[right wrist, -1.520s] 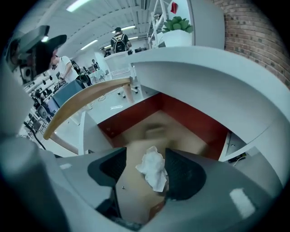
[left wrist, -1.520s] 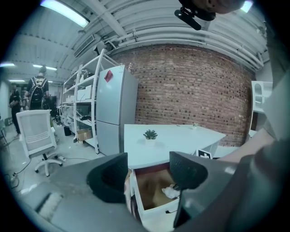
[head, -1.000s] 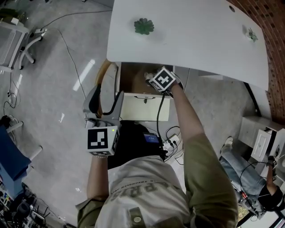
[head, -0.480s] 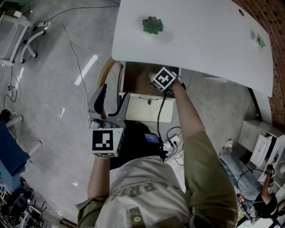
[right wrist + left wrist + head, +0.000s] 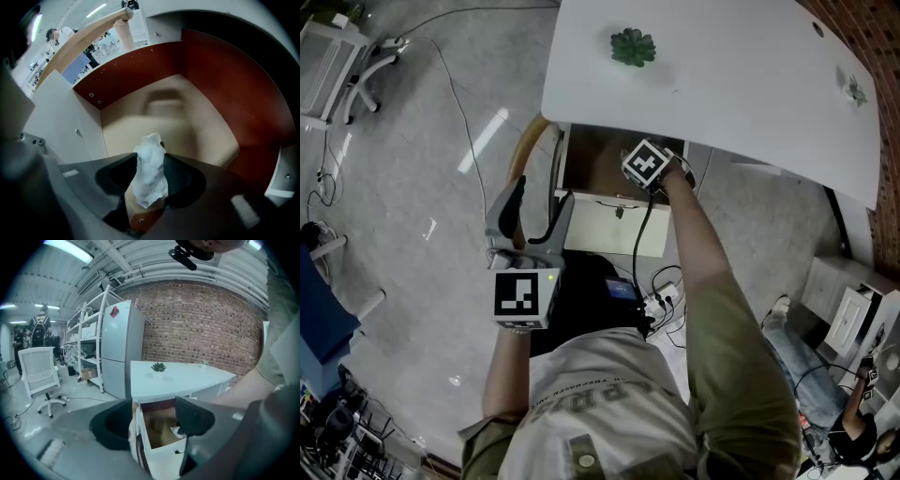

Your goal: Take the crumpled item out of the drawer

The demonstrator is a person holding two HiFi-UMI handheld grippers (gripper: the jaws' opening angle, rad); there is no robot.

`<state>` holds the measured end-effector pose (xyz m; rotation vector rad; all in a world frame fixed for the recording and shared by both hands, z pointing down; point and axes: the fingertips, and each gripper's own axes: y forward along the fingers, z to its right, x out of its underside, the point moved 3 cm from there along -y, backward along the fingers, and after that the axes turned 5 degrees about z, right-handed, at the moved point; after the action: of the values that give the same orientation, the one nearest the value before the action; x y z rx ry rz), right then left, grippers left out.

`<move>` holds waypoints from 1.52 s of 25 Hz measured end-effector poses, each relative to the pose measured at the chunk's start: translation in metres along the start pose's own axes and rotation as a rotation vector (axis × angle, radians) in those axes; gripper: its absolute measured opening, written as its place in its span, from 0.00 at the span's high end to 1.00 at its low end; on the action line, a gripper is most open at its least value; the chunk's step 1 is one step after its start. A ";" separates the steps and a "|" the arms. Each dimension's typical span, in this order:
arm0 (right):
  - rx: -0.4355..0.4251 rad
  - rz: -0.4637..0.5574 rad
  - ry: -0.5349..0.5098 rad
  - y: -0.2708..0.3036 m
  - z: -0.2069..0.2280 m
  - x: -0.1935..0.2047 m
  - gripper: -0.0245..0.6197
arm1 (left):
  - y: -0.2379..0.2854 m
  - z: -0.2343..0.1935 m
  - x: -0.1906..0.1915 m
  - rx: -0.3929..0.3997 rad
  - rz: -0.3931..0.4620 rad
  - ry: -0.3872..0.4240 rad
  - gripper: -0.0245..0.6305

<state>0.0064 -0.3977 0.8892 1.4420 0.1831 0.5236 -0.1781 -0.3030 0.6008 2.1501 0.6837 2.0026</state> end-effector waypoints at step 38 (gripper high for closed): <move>0.201 0.322 0.109 -0.142 -0.023 0.005 0.85 | -0.039 0.031 -0.055 0.034 0.027 0.028 0.50</move>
<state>0.0338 -0.3802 0.7487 1.6506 0.0915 0.8675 -0.1586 -0.2845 0.5318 2.1654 0.7009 2.0526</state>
